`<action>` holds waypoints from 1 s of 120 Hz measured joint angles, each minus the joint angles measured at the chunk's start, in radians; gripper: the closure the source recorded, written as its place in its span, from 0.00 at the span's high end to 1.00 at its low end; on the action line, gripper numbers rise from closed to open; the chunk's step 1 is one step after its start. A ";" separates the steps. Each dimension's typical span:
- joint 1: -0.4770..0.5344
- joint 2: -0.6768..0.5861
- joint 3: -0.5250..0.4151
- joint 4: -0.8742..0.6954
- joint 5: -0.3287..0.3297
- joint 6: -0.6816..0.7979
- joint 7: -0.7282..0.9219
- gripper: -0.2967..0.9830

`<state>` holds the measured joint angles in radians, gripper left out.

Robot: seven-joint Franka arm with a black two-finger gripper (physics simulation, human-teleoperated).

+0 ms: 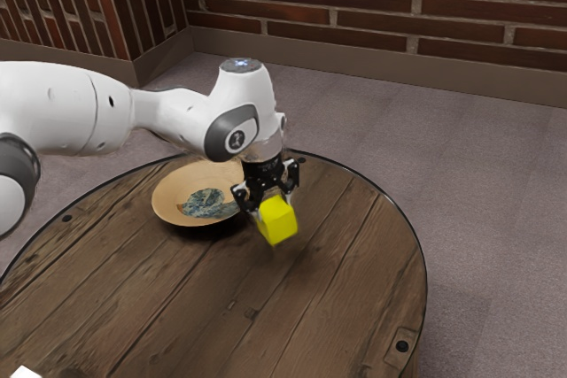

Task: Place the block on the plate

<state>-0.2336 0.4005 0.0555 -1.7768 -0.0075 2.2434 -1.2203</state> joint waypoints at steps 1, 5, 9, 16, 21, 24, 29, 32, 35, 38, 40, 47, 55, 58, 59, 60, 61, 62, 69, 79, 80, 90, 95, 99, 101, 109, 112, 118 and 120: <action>0.002 -0.003 0.001 0.002 0.002 -0.002 0.000 0.49; 0.009 -0.014 0.008 0.013 0.010 -0.011 -0.002 0.48; 0.021 -0.026 0.017 0.021 0.019 -0.019 -0.004 0.47; 0.060 -0.048 0.024 0.027 0.031 -0.034 -0.006 0.47; 0.094 -0.061 0.026 0.028 0.037 -0.045 -0.008 0.46; 0.115 -0.066 0.026 0.029 0.040 -0.051 -0.009 0.46; 0.156 -0.059 0.025 0.043 0.045 -0.059 -0.011 0.46; 0.179 -0.046 0.025 0.064 0.047 -0.064 -0.011 0.45; 0.200 -0.020 0.025 0.095 0.050 -0.068 -0.012 0.45; 0.219 0.009 0.025 0.126 0.051 -0.072 -0.013 0.44; 0.231 0.029 0.025 0.148 0.052 -0.075 -0.014 0.44; 0.268 0.101 0.024 0.218 0.054 -0.082 -0.015 0.43; 0.292 0.143 0.021 0.248 0.055 -0.088 -0.017 0.43; 0.295 0.150 0.021 0.253 0.055 -0.090 -0.018 0.42; 0.296 0.152 0.020 0.254 0.056 -0.090 -0.018 0.43; 0.297 0.153 0.020 0.255 0.056 -0.091 -0.018 0.44; 0.298 0.155 0.020 0.256 0.056 -0.091 -0.018 0.44; 0.299 0.157 0.020 0.257 0.056 -0.092 -0.018 0.45; 0.301 0.162 0.020 0.259 0.055 -0.093 -0.019 0.50; 0.302 0.162 0.020 0.261 0.054 -0.095 -0.018 0.56; 0.302 0.162 0.020 0.261 0.054 -0.095 -0.018 0.56; 0.301 0.162 0.020 0.265 0.053 -0.095 -0.017 0.62; 0.301 0.162 0.020 0.266 0.053 -0.095 -0.017 0.64; 0.300 0.162 0.020 0.267 0.053 -0.095 -0.017 0.66; 0.299 0.161 0.021 0.267 0.053 -0.095 -0.017 0.67; 0.288 0.144 0.024 0.267 0.052 -0.101 -0.015 0.70; 0.278 0.126 0.025 0.266 0.052 -0.109 -0.014 0.70; 0.252 0.062 0.026 0.261 0.052 -0.146 -0.001 0.72; 0.241 0.040 0.027 0.260 0.052 -0.161 0.007 0.72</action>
<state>0.0076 0.4410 0.0827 -1.5170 0.0444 2.0823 -1.2137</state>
